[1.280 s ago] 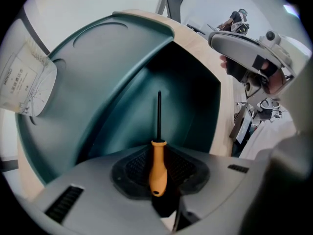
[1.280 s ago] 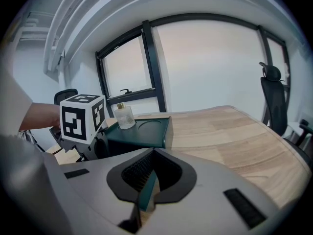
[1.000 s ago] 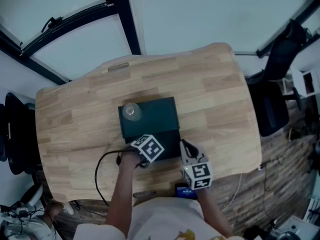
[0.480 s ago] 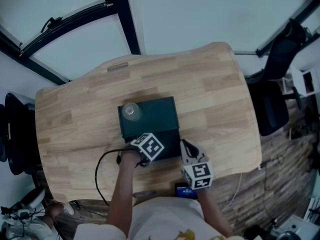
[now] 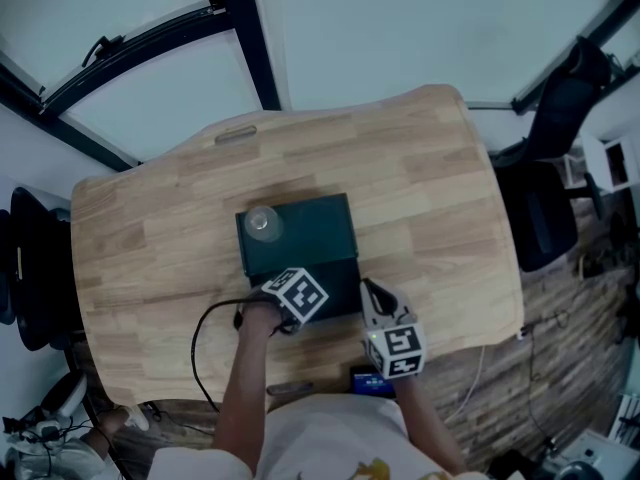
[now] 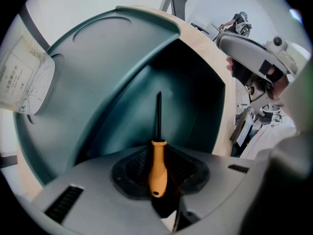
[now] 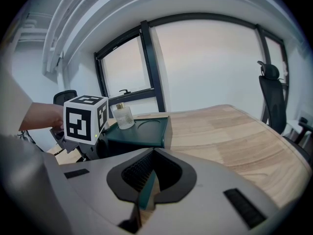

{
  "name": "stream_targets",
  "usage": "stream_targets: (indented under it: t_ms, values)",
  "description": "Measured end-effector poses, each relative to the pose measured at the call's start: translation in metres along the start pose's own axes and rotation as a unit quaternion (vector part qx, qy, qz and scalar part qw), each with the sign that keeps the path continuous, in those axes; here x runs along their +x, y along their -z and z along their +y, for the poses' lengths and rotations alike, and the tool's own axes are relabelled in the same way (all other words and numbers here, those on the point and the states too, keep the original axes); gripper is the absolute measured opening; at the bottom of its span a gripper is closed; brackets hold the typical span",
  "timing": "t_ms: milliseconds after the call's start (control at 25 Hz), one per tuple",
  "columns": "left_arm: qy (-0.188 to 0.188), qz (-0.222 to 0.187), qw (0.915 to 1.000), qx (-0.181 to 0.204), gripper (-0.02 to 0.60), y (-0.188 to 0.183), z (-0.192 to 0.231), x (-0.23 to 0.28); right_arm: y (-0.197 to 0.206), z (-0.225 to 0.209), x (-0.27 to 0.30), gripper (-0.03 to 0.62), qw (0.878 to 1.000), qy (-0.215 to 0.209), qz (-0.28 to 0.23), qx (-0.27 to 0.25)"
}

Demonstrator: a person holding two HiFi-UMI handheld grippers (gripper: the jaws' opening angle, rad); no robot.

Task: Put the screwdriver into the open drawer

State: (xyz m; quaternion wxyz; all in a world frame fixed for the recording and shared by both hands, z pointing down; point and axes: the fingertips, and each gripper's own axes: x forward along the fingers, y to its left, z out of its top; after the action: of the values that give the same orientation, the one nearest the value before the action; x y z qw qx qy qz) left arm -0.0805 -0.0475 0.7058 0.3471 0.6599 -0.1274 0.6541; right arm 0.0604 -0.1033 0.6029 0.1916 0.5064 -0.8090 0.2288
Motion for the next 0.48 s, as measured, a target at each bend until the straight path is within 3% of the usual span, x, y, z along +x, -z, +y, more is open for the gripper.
stream_targets:
  t_ms: [480]
  values:
    - [0.003,-0.004,1.0,0.007,0.072,0.0007,-0.0034,-0.0002,0.003,-0.0009,-0.0039,-0.002,1.0,-0.004,0.004,0.002]
